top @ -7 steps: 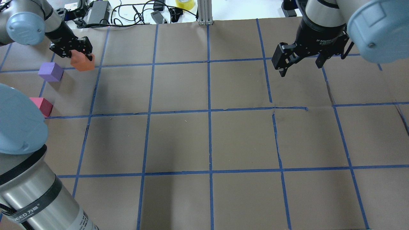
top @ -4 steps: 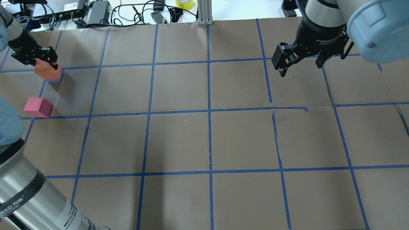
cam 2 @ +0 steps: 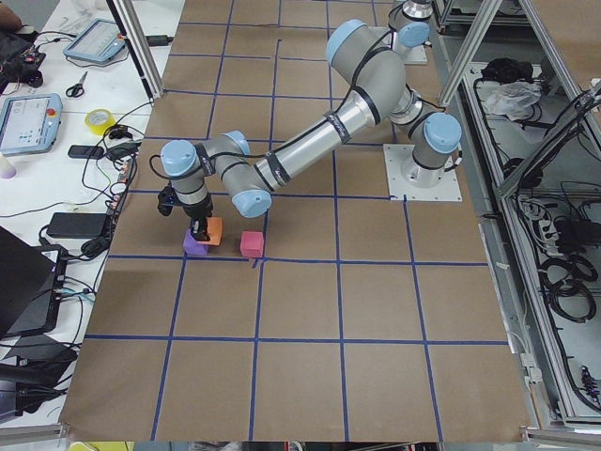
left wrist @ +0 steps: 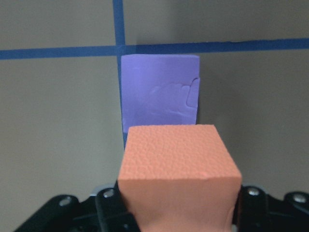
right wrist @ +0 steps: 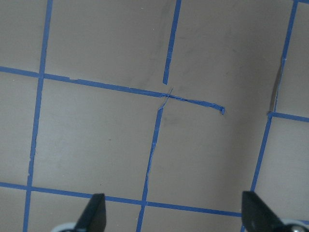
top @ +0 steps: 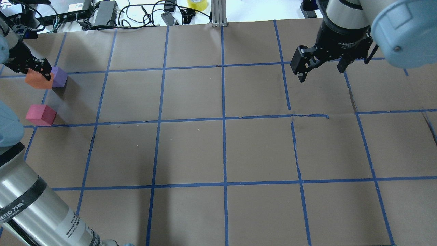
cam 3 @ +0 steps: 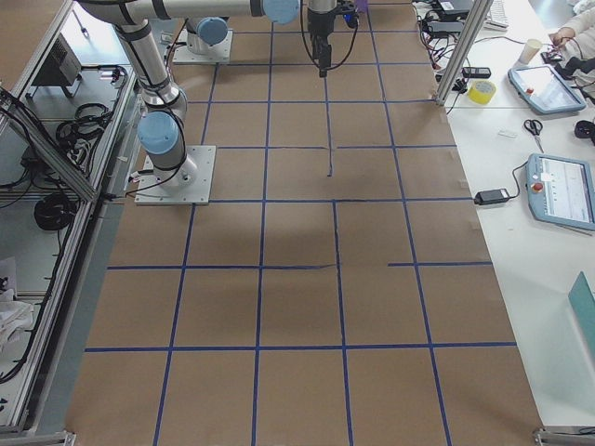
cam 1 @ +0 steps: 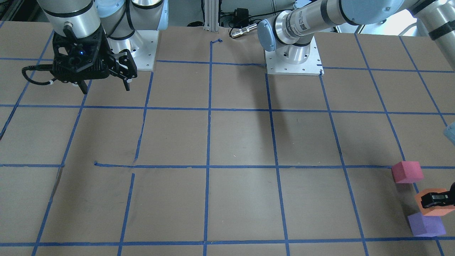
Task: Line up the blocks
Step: 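Lower the orange cube between the purple and pink cubes with the left gripper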
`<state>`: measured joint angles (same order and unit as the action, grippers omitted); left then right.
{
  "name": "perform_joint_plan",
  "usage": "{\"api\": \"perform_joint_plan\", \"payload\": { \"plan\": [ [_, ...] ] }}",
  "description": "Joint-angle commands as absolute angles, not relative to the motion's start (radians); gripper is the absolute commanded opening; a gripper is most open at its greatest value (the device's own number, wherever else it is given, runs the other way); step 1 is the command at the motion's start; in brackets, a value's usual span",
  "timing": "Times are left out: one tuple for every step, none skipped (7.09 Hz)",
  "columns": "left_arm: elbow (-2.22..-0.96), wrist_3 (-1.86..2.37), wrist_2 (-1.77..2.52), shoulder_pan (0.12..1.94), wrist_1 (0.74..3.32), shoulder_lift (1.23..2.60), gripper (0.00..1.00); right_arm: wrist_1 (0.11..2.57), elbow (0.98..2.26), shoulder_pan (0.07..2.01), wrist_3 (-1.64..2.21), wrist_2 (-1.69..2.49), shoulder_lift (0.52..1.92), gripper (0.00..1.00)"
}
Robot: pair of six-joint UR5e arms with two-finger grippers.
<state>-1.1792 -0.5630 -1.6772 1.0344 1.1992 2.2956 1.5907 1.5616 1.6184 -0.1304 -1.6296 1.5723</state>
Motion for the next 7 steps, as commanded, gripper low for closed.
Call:
{"api": "perform_joint_plan", "payload": {
  "plan": [
    [-1.19,-0.561,-1.686,1.032,1.219,2.298,0.0,1.591,1.562,1.618,-0.13,-1.629,1.572,1.0],
    [-1.192,-0.563,-1.686,1.028,1.235,2.299,0.0,1.591,1.562,1.618,-0.132,-1.631,1.572,1.0],
    [-1.193,-0.566,-1.687,1.028,1.244,2.299,0.0,1.591,1.562,1.618,-0.132,-1.629,1.571,1.0],
    [-1.19,-0.569,-1.687,1.028,1.255,2.301,0.0,1.591,1.562,1.618,-0.13,-1.631,1.571,1.0],
    [-1.19,-0.571,-1.687,1.028,1.255,2.306,0.0,1.591,1.562,1.618,-0.13,-1.629,1.571,1.0],
    [-1.186,-0.577,-1.689,1.028,1.249,2.333,0.0,1.591,1.562,1.618,-0.13,-1.629,1.571,1.0],
    [-1.189,-0.577,-1.689,1.028,1.244,2.345,0.0,1.589,1.562,1.618,-0.13,-1.629,1.571,1.0]
  ]
}}
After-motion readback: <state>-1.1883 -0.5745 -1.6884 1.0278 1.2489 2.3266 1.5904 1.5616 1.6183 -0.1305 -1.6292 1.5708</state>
